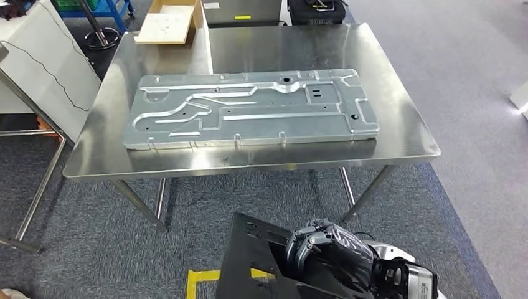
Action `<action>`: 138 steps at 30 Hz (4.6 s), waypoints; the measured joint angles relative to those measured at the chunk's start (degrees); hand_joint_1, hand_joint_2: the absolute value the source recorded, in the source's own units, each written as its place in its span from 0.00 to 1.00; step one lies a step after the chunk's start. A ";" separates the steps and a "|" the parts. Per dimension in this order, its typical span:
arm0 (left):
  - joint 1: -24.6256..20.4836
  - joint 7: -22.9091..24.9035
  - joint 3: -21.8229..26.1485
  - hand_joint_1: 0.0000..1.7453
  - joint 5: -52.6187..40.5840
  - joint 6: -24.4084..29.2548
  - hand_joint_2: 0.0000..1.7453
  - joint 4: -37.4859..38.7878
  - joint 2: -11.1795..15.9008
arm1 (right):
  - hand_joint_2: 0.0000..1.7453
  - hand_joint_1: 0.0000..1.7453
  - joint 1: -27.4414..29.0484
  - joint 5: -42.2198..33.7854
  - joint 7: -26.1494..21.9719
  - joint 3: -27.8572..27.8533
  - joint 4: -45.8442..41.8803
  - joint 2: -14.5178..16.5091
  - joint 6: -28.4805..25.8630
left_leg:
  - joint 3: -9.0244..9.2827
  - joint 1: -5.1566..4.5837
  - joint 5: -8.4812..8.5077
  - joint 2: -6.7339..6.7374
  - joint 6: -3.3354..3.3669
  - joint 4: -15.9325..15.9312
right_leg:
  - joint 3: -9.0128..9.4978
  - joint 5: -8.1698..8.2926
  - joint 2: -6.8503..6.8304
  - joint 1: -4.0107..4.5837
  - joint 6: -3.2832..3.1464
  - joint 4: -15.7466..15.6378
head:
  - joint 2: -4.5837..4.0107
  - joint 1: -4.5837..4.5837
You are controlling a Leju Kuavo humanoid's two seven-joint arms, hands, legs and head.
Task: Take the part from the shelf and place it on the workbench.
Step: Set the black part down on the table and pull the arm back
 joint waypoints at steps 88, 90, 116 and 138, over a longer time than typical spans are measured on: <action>-2.26 -8.42 -1.86 0.00 -7.79 -2.88 1.00 0.15 0.19 | 0.00 0.00 -48.96 63.81 36.77 10.11 87.86 26.00 -39.22 | 0.24 0.26 -1.53 0.07 -2.56 0.97 | -8.26 6.45 -0.15 0.49 -2.09 -1.67 | 0.01 0.00; -2.21 -8.43 -1.86 0.00 -7.85 -2.81 0.50 0.15 0.18 | 0.00 0.00 -48.88 63.95 36.42 9.49 88.34 25.58 -39.22 | 0.27 0.34 -1.36 0.16 -1.93 0.74 | -8.27 6.40 -0.11 0.47 -1.52 -1.66 | 0.01 0.00; -2.29 -10.74 -1.97 0.00 -10.18 -2.72 0.00 0.20 0.28 | 0.00 0.00 -27.60 46.94 -3.91 -2.48 44.96 16.39 -53.67 | -0.84 0.51 -3.53 0.36 -3.16 6.14 | -7.15 6.13 -0.57 0.34 -2.52 -2.12 | 0.01 0.00; 0.90 -13.32 5.44 0.00 -3.40 -1.92 0.00 0.20 -2.22 | 0.00 0.00 16.56 69.63 -11.77 -81.10 20.15 20.26 -39.13 | 2.13 -0.20 -2.88 0.09 -1.62 0.98 | -4.56 5.09 -0.87 0.38 -1.91 -3.06 | 0.01 0.01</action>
